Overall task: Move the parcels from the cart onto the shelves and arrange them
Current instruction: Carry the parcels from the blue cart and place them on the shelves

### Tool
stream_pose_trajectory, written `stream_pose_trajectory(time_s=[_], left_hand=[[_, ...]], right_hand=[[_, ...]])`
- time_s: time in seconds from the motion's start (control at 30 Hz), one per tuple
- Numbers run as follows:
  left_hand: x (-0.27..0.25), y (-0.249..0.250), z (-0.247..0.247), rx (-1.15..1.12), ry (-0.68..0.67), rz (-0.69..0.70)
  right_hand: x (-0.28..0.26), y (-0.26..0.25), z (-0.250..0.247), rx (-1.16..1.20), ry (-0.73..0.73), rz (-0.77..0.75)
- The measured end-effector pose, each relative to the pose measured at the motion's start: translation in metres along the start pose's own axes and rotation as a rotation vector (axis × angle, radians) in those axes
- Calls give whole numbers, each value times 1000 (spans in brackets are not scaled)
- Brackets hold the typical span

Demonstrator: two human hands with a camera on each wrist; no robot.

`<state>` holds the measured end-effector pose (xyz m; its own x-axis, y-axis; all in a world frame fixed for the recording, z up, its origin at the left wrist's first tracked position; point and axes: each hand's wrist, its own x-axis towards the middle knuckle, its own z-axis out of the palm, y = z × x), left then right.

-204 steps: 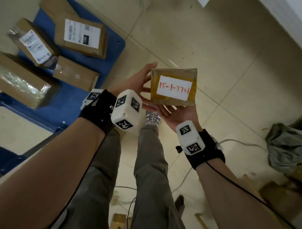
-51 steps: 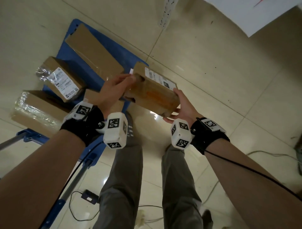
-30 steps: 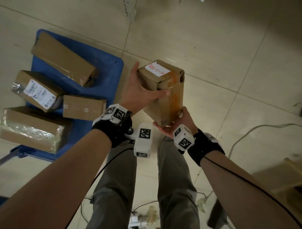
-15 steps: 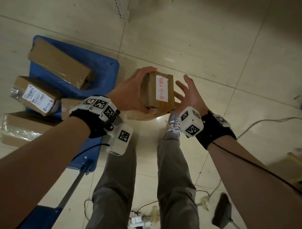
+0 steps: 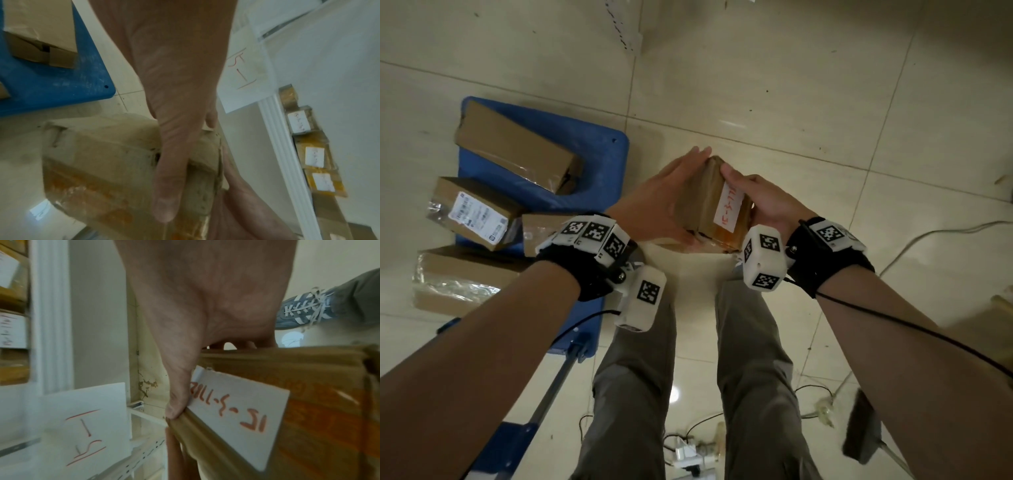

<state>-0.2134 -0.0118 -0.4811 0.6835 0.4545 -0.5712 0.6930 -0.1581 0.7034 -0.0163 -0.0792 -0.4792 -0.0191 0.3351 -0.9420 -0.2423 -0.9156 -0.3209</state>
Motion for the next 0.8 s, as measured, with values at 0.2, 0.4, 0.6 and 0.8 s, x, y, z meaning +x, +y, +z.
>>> stream_pose_trajectory(time_s=[0.2, 0.4, 0.6, 0.8], left_hand=[[-36, 55, -56, -258, 75, -109], [-79, 127, -111, -322, 279, -52], [-129, 194, -140, -375, 380, 36], [-171, 278, -200, -301, 355, 206]], right_hand=[[-81, -49, -6, -12, 106, -124], [-190, -89, -9, 84, 157, -292], [-289, -94, 0, 313, 142, -407], [-387, -120, 8, 390, 117, -549]])
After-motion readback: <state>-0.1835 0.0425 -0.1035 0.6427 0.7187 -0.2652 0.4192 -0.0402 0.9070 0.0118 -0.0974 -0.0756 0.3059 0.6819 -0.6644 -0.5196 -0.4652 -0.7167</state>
